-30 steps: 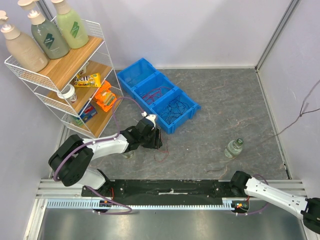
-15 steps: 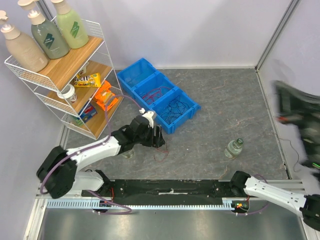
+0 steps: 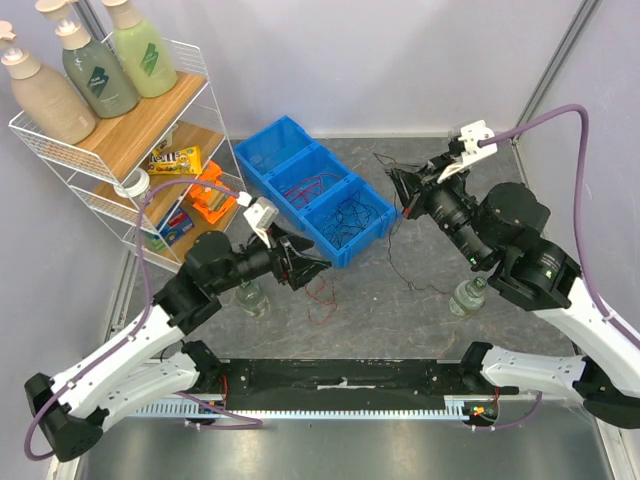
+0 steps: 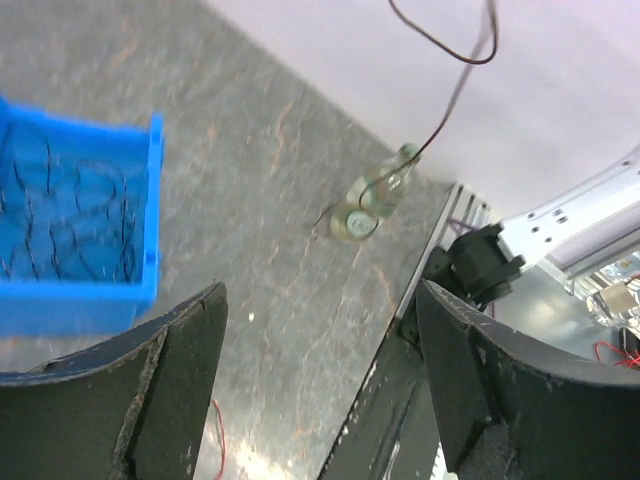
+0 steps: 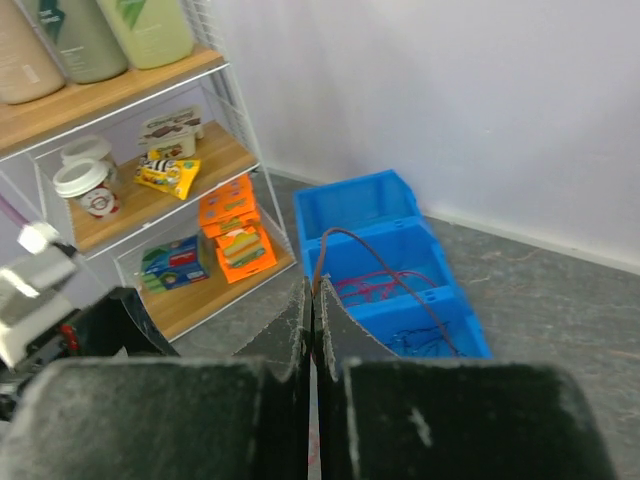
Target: Untangle the cables
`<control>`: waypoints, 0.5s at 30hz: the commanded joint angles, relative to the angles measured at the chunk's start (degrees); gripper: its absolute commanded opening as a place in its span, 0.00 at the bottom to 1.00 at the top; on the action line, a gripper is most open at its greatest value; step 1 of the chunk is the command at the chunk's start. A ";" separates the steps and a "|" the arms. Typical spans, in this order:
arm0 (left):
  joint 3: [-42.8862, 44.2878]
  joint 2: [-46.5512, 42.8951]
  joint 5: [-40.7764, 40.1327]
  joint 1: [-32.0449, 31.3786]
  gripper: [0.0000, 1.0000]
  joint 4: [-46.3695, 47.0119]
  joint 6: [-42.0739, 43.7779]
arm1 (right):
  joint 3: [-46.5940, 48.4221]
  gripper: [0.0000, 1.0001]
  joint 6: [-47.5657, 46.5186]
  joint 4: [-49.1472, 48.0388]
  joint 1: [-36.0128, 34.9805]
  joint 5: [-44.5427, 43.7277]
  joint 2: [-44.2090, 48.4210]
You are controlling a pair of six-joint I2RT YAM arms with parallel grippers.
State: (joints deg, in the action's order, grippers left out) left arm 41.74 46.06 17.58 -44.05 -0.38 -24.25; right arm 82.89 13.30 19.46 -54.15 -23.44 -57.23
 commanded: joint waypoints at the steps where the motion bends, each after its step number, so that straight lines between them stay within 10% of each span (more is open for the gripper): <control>1: 5.37 -2.82 3.51 0.11 0.82 5.83 8.24 | 2.36 0.00 5.50 -0.48 0.01 5.85 -3.14; 15: 10.29 2.36 -6.41 -0.42 0.87 15.15 20.45 | 3.59 0.00 10.96 1.89 0.10 21.76 -8.77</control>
State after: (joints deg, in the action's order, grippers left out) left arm 49.89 48.10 16.47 -44.07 9.78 -11.14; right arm 83.85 22.00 21.87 -54.15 -7.20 -65.60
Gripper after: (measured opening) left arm 0.871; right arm 0.010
